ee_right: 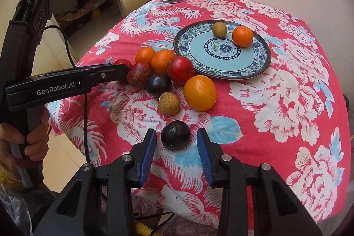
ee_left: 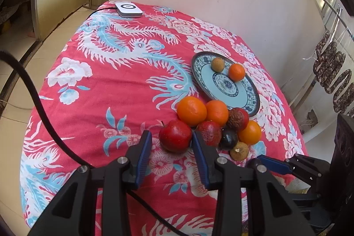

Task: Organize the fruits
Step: 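Grasp a dark purple plum with the right tool while the left tool reaches a red fruit, then grasp and lift the red fruit with the left tool while the right tool lifts the plum, then carry the red fruit and the plum over the plate with both tools, then lower both fruits onto the plate and open both tools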

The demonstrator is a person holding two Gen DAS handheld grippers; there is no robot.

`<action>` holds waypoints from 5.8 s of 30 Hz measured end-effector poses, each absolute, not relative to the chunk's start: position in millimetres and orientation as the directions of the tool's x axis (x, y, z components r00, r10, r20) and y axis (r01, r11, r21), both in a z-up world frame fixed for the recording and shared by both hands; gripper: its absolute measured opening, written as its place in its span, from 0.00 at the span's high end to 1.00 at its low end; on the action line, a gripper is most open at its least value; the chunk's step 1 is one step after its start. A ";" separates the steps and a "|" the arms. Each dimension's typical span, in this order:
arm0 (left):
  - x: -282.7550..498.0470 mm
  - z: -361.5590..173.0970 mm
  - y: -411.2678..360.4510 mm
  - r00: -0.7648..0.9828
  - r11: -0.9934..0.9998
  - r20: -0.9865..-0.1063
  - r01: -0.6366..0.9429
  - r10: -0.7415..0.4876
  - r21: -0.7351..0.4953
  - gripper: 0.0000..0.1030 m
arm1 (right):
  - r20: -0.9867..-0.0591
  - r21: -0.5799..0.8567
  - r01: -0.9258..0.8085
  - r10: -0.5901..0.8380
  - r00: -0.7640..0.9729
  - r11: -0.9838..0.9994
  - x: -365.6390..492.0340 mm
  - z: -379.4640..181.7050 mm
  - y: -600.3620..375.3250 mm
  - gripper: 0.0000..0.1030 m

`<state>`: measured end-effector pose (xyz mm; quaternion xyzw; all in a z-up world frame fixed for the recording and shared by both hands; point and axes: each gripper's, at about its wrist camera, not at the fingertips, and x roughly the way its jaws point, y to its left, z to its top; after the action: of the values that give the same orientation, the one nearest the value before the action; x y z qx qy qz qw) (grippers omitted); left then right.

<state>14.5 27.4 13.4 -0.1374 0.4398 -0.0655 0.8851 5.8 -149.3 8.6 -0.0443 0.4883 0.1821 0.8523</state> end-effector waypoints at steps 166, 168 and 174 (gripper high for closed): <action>126.1 38.9 -35.6 0.557 0.948 -0.778 0.055 -0.290 -0.313 0.64 | -0.762 0.092 -0.337 0.284 0.581 0.937 121.9 14.0 -172.2 0.64; 122.0 41.2 -34.4 0.560 0.949 -0.778 0.054 -0.286 -0.310 0.64 | -0.760 0.096 -0.333 0.285 0.584 0.938 120.1 15.6 -173.6 0.63; 111.8 45.2 -31.3 0.565 0.952 -0.778 0.049 -0.276 -0.302 0.64 | -0.754 0.098 -0.322 0.282 0.593 0.941 112.3 20.2 -176.8 0.63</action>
<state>111.8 -31.3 45.2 -0.1241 0.4571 -0.0927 0.8758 112.3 -176.8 20.1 -0.0242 0.4179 0.1694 0.8922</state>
